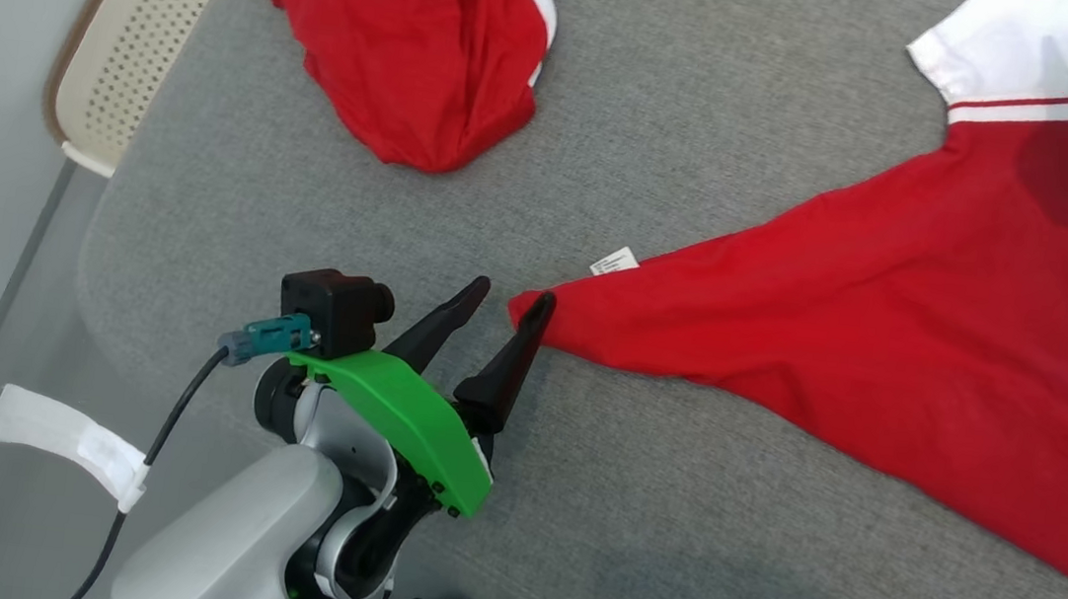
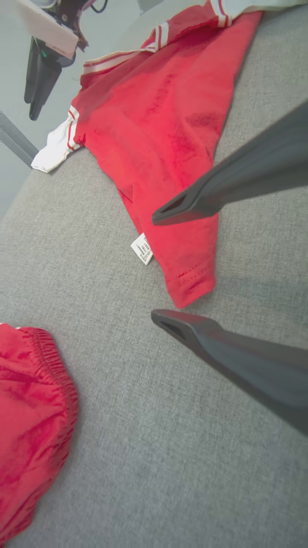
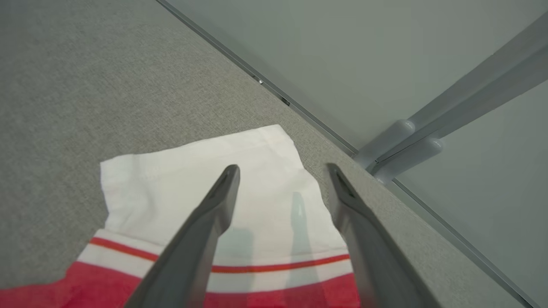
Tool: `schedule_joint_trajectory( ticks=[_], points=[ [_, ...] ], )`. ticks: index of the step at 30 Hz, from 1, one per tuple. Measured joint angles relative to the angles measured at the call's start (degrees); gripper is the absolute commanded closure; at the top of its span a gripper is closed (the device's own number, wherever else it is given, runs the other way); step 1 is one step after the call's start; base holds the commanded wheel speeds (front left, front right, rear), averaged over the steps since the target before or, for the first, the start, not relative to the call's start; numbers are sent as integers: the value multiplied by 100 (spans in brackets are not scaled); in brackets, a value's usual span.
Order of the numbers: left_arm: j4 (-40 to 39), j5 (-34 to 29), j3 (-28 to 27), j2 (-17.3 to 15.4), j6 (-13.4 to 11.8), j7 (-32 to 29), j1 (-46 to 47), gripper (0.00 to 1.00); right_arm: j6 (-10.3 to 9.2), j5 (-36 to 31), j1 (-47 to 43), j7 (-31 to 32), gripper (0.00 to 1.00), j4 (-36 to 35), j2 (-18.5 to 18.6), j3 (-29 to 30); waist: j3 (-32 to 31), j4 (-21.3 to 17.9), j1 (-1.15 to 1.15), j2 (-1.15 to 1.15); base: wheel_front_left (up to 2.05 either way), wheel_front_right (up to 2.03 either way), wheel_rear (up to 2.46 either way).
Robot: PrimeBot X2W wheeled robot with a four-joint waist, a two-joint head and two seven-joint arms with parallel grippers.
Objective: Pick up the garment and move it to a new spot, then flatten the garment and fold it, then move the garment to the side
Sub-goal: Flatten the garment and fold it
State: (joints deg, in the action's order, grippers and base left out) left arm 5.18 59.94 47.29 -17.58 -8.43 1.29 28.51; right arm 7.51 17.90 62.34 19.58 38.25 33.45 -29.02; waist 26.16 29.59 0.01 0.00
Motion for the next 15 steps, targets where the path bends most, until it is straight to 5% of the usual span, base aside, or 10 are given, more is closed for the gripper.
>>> schedule_joint_trajectory(
  ticks=[15],
  points=[
    [-1066, -244, 110, 21, -514, 118, -202, 0, -1, -99, 842, -152, 0, 1463, -172, 669, 628, 383, 0, 0, -7, -7, -7]
  ],
)
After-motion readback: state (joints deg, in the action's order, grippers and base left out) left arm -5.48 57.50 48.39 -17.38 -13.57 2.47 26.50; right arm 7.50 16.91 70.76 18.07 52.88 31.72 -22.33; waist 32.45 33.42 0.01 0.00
